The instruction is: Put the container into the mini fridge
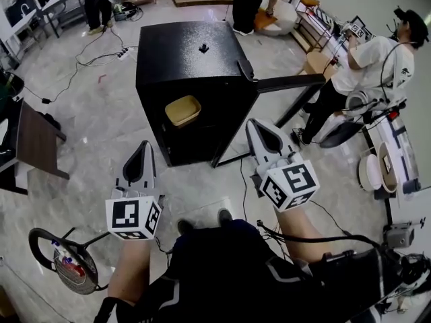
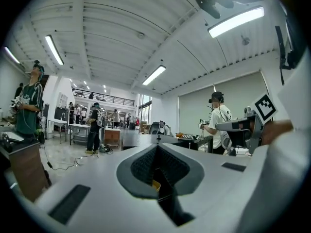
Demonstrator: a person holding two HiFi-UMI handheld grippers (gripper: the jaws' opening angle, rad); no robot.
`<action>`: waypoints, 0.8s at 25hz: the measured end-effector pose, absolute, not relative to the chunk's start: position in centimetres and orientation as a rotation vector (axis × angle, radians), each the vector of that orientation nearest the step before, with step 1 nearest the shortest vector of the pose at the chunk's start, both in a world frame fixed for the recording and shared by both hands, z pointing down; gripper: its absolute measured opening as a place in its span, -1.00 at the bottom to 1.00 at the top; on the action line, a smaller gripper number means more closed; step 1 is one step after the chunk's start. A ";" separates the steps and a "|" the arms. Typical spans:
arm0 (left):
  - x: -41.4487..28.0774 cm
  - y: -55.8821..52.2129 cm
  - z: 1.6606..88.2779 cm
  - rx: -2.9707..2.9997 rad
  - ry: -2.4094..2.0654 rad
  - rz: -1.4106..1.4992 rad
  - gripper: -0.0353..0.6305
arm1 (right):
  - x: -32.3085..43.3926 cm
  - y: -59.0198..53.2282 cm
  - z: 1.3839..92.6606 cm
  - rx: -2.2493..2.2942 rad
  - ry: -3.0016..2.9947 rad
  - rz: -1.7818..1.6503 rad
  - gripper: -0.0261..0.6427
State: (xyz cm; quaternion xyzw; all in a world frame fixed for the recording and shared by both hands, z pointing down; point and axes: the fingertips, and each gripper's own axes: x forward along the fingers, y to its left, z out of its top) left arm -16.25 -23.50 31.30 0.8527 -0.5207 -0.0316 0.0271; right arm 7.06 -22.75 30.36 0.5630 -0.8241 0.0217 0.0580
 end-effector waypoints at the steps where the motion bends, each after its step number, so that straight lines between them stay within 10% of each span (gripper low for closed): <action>1: -16.1 -23.5 30.9 2.626 -1.627 -0.101 -0.87 | 7.6 -22.6 30.0 1.699 -2.511 0.066 -0.87; 20: -12.5 -21.6 28.5 2.611 -1.740 -0.117 -0.87 | 11.3 -22.2 28.5 1.656 -2.591 0.049 -0.87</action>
